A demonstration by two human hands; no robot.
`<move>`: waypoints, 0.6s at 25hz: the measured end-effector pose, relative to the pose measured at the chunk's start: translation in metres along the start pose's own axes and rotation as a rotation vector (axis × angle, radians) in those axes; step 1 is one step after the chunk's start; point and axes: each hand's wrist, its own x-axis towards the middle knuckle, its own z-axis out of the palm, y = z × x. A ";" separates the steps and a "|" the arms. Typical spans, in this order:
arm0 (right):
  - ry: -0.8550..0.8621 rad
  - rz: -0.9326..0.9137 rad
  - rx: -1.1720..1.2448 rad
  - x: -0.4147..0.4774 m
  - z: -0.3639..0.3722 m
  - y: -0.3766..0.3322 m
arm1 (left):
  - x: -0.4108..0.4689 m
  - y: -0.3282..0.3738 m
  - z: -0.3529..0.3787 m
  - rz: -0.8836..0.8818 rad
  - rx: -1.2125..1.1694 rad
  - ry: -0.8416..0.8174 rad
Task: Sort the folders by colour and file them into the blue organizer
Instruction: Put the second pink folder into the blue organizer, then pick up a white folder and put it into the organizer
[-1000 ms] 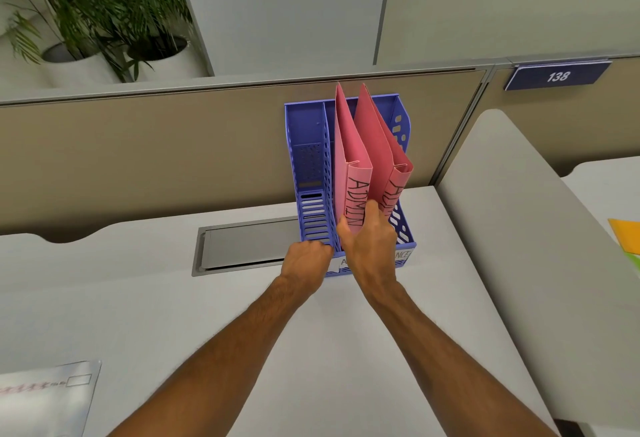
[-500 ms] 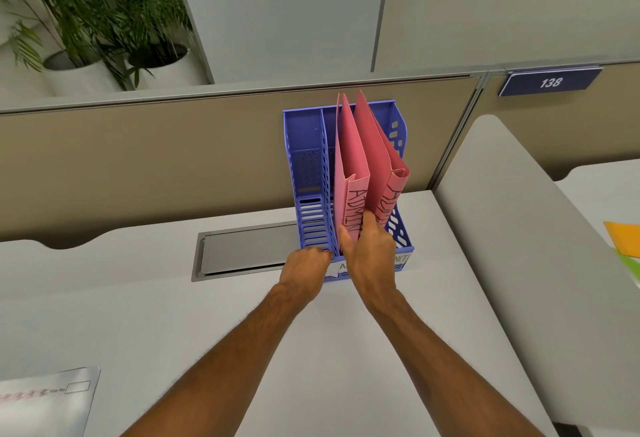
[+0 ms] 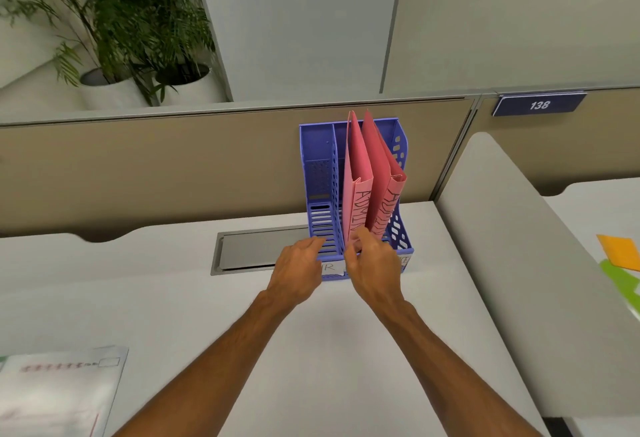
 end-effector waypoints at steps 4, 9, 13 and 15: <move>-0.311 -0.116 -0.038 -0.025 0.011 -0.015 | -0.064 -0.028 -0.022 -0.101 -0.072 0.082; -0.522 -0.211 -0.001 -0.070 0.048 -0.061 | -0.165 -0.087 -0.055 -0.264 -0.153 0.198; -0.653 -0.301 0.026 -0.122 0.080 -0.116 | -0.249 -0.143 -0.080 -0.380 -0.210 0.287; -0.718 -0.348 0.036 -0.152 0.098 -0.145 | -0.287 -0.175 -0.091 -0.429 -0.240 0.315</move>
